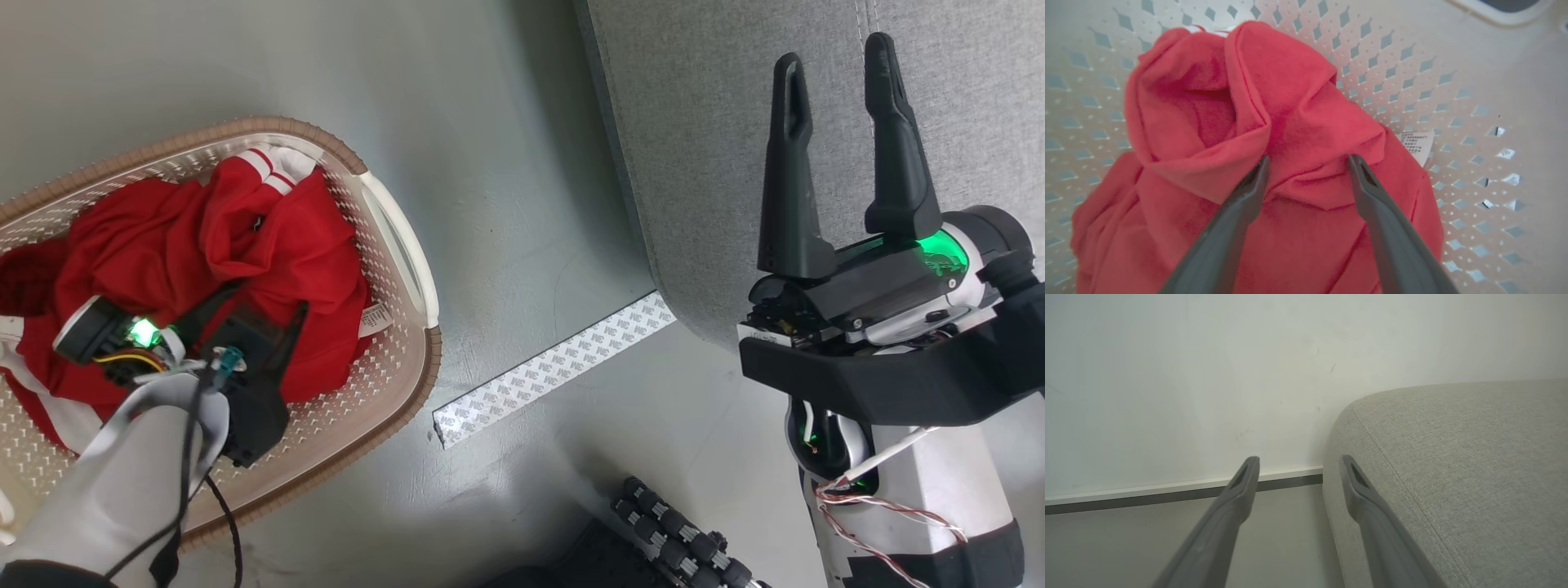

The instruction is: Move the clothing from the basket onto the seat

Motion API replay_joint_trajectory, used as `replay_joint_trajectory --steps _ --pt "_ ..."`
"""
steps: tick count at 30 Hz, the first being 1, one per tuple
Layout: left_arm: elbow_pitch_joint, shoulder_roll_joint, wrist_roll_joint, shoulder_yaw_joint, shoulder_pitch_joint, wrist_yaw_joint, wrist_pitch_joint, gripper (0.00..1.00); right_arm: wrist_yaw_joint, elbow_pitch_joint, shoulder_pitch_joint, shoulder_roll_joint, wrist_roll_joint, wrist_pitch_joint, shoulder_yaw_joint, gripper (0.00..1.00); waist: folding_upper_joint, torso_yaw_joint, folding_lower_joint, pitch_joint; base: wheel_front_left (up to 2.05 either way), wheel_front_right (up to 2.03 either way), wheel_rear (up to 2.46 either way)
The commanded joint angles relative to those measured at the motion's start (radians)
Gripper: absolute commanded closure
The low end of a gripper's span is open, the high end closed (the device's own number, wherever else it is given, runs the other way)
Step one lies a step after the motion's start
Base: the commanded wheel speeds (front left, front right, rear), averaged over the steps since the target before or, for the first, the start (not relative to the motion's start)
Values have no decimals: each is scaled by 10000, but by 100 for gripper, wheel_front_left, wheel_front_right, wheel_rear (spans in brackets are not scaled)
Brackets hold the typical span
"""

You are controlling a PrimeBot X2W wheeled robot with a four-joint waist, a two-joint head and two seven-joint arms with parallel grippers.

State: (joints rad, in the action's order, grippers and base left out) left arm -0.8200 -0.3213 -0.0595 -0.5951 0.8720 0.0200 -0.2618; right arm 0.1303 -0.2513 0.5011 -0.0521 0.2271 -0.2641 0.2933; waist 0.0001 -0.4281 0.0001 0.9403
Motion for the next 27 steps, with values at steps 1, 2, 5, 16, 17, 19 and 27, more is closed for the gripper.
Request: replay_joint_trajectory --steps 1,2,5,16,17,19,27 --pt "-208 -45 137 22 123 -14 -44 0 8 -66 -26 24 33 -4 -51 0 -1 5 -1 -11 0 0 0" --pt "-341 -36 187 36 133 -11 -44 0 8 -82 -36 26 41 -4 -55 0 -1 7 -1 -16 0 0 0" --pt "-596 -6 298 29 289 7 -44 27 8 -103 -66 24 38 -4 -77 0 -1 20 -1 -12 0 0 0" --pt "-198 206 620 16 474 12 -44 100 8 37 60 24 -83 -4 -133 0 -1 490 -1 -127 0 0 0" --pt "-100 236 694 40 460 19 -44 100 8 94 56 25 -124 -4 -106 0 -1 569 -1 -158 0 0 0" --pt "194 323 910 179 366 30 -44 100 8 195 41 23 -193 -4 -93 0 -1 730 -1 -251 0 0 0" --pt "1029 641 1717 900 -401 -20 -44 100 8 413 -19 20 -453 -4 -76 0 -1 1494 -1 -951 0 0 0"
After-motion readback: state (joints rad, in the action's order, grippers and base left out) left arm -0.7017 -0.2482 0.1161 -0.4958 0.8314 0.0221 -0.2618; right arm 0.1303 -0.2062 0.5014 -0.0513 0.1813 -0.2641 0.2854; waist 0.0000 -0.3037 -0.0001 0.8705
